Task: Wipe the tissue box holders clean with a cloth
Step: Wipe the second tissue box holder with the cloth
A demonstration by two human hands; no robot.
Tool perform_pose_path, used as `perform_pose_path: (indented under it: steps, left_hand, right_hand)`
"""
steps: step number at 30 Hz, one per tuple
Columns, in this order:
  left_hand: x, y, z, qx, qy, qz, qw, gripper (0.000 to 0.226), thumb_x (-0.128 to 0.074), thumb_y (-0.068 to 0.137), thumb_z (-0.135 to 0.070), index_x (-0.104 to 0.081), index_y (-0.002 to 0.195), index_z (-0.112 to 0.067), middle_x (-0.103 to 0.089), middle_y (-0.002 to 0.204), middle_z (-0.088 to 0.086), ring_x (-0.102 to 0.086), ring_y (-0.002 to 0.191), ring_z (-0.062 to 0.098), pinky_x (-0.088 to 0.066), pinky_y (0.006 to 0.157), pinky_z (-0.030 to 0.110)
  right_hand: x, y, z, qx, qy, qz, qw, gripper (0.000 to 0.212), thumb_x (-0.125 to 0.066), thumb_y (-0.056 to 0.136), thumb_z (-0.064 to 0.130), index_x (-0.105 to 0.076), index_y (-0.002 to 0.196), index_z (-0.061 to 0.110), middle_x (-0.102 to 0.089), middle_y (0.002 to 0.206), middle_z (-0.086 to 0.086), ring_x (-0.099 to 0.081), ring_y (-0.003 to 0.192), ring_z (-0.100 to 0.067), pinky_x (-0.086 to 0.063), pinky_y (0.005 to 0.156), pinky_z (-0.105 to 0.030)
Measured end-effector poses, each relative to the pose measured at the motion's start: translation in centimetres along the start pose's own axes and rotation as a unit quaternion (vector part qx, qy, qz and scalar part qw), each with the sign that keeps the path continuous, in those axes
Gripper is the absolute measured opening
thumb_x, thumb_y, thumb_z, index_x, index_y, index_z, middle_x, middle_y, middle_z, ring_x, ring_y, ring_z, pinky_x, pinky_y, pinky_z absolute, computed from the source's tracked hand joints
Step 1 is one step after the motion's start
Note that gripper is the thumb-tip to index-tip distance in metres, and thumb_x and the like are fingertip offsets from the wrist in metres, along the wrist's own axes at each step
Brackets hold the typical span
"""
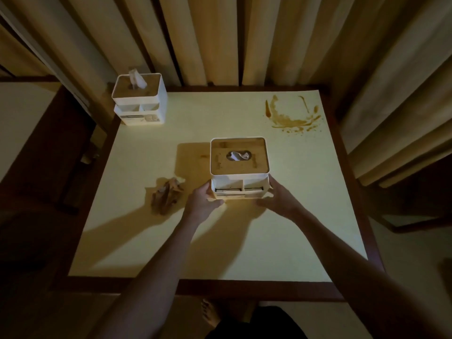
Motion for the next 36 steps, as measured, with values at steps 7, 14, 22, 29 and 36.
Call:
perform_pose_path:
  steps: [7, 14, 22, 29, 36]
  left_hand:
    - [1.8, -0.8, -1.4, -0.009, -0.038, -0.057, 0.998, 0.053, -0.074, 0.081, -0.02, -0.057, 0.129, -0.007, -0.062, 0.109, -0.006, -0.058, 0.095, 0.007, -0.04, 0.064, 0.007]
    - [6.2, 1.1, -4.7, -0.045, -0.033, -0.124, 0.991, 0.043, -0.07, 0.085, -0.024, -0.062, 0.123, -0.005, -0.069, 0.112, 0.012, -0.061, 0.095, 0.005, -0.047, 0.074, 0.017]
    - [8.0, 3.5, -7.6, -0.045, 0.024, -0.112, 0.992, 0.042, -0.063, 0.09, -0.033, -0.062, 0.123, -0.008, -0.066, 0.121, 0.008, -0.061, 0.11, 0.017, -0.039, 0.08, 0.016]
    - [7.6, 4.0, -6.1, -0.056, -0.039, -0.04, 0.997, 0.048, -0.03, 0.102, -0.046, -0.053, 0.133, -0.017, -0.056, 0.121, -0.005, -0.055, 0.111, 0.018, -0.039, 0.091, 0.031]
    - [9.3, 1.1, 9.2, 0.128, 0.148, -0.153, 0.969, 0.044, -0.047, 0.086, -0.058, -0.066, 0.112, -0.028, -0.064, 0.105, 0.011, -0.059, 0.102, 0.037, -0.048, 0.084, 0.037]
  right_hand:
    - [2.0, 0.5, 2.4, 0.026, -0.101, -0.067, 0.992, 0.056, -0.073, 0.08, 0.033, -0.053, 0.131, 0.021, -0.067, 0.118, 0.002, -0.065, 0.099, -0.014, -0.048, 0.077, -0.022]
    - [3.3, 1.4, 7.3, 0.043, -0.156, -0.12, 0.98, 0.075, -0.061, 0.088, 0.045, -0.018, 0.147, 0.024, -0.065, 0.117, -0.017, -0.065, 0.101, -0.035, -0.053, 0.084, -0.04]
    - [5.3, 3.3, 10.1, 0.021, -0.157, -0.077, 0.984, 0.08, -0.065, 0.08, 0.056, -0.026, 0.142, 0.024, -0.062, 0.123, -0.012, -0.069, 0.079, -0.025, -0.058, 0.073, -0.041]
    - [6.1, 4.8, 10.6, -0.027, -0.138, -0.05, 0.989, 0.081, -0.071, 0.076, 0.053, -0.032, 0.136, 0.016, -0.058, 0.126, -0.016, -0.072, 0.071, -0.02, -0.06, 0.068, -0.037]
    - [6.3, 5.0, 10.4, -0.047, -0.152, -0.039, 0.987, 0.081, -0.069, 0.074, 0.057, -0.033, 0.134, 0.016, -0.061, 0.12, -0.012, -0.07, 0.083, -0.02, -0.059, 0.075, -0.041]
Point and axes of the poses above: each hand's wrist, its own y-axis towards the middle knuckle, its own x-axis out of the back of the hand, z = x × y, the point moved 7 cm from there along y, towards the middle knuckle
